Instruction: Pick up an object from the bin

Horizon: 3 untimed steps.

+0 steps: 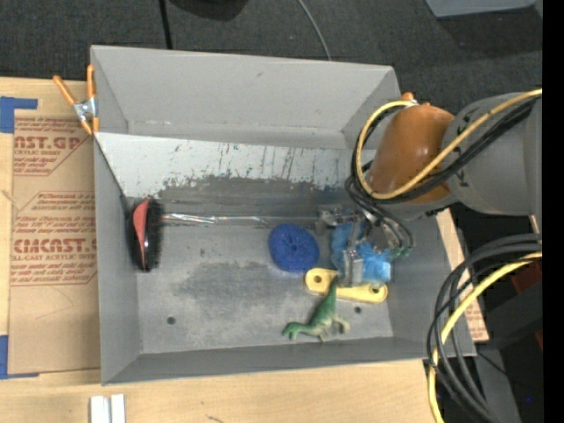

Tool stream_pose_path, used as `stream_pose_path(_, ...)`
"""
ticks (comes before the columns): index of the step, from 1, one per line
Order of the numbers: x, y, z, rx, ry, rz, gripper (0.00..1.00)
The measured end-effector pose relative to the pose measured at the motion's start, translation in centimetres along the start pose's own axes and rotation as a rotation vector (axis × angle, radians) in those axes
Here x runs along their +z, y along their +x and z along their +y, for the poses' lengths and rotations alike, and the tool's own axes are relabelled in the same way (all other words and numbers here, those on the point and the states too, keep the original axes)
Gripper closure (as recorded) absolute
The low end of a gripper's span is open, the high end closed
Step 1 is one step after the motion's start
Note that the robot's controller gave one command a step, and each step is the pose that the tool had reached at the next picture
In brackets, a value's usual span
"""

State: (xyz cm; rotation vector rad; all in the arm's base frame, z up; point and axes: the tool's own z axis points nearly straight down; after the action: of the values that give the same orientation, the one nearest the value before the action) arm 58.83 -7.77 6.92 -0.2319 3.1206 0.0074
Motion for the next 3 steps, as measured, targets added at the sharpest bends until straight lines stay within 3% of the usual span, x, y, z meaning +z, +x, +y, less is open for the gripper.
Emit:
stream_pose_path(1, -0.2, 0.4, -1.6, -0.138, 0.001, -0.006, 0.00)
stream_pose_path(2, -0.2, -0.4, 1.0, -0.074, 0.002, -0.004, 0.00)
stream_pose_path(3, -0.2, 0.8, 3.2, -0.032, 0.000, -0.012, 0.00)
